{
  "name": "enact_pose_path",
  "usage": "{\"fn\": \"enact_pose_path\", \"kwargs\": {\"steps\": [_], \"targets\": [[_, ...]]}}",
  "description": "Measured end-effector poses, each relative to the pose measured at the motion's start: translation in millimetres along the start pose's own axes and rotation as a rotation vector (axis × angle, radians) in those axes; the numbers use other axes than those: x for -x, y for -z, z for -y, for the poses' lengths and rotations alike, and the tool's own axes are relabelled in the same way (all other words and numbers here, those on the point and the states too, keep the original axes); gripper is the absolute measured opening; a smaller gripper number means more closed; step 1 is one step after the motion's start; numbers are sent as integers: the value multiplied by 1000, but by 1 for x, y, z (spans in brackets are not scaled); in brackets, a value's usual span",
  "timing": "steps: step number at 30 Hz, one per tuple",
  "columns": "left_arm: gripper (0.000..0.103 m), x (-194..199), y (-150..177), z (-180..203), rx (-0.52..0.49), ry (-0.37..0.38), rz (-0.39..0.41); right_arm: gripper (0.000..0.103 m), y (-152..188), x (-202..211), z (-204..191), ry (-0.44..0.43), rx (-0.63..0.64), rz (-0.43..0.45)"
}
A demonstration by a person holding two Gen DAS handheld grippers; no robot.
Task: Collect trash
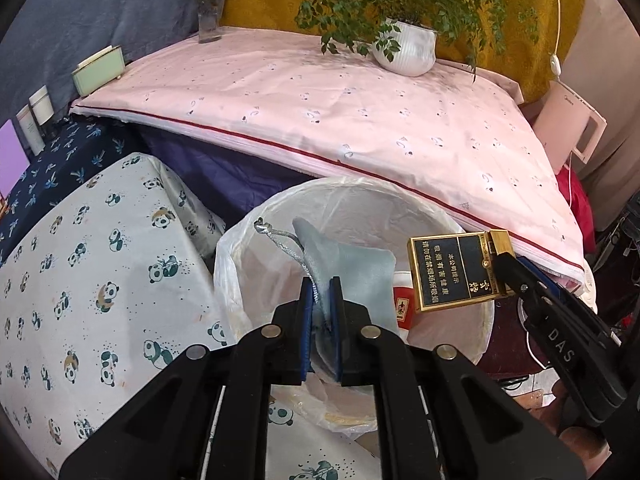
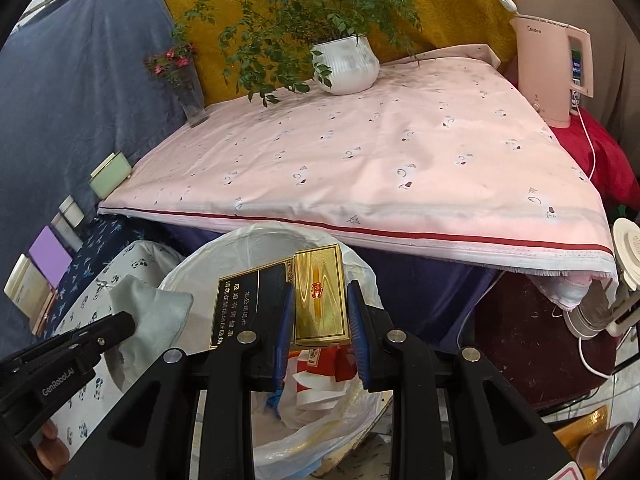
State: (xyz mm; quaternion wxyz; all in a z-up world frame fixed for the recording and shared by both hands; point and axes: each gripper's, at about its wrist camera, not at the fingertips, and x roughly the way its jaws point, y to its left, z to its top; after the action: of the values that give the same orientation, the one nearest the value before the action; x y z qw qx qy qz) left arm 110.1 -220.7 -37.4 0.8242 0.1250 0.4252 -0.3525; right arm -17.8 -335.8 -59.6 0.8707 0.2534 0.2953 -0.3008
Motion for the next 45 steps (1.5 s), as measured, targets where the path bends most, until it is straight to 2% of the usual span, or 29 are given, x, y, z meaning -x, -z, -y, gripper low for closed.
{"fn": "enact_pose_path", "kwargs": {"steps": [4, 6, 9, 10, 11, 17, 24, 25, 28, 31, 35, 45], "targets": [[12, -5, 1, -5, 24, -9, -13, 25, 1, -2, -8, -6, 18, -3], [19, -5, 1, -7, 28, -29, -13, 25, 1, -3, -12, -7, 29, -2], [40, -2, 2, -14, 46, -54, -4, 25, 0, -2, -18, -11, 40, 1], [51, -1, 2, -15, 53, -63, 4, 25, 0, -1, -21, -13, 43, 3], [56, 2, 2, -18, 60, -71, 15, 25, 0, 0, -22, -14, 47, 5], [70, 7, 3, -25, 83, -88, 22, 26, 1, -1, -33, -14, 76, -3], [73, 15, 12, -35, 86, -125, 30, 26, 9, -23, -62, 45, 213, -67], [74, 15, 12, -37, 91, -128, 28, 28, 10, -23, -64, 41, 220, -68], [75, 16, 15, -45, 109, -137, 26, 46, 12, -16, -73, 23, 223, -54], [77, 19, 17, -52, 122, -143, 25, 55, 14, -9, -79, 18, 234, -50], [79, 24, 22, -58, 137, -149, 27, 62, 15, 0, -85, 17, 244, -47], [85, 42, 36, -65, 153, -167, 38, 72, 18, 23, -95, 43, 295, -44]]}}
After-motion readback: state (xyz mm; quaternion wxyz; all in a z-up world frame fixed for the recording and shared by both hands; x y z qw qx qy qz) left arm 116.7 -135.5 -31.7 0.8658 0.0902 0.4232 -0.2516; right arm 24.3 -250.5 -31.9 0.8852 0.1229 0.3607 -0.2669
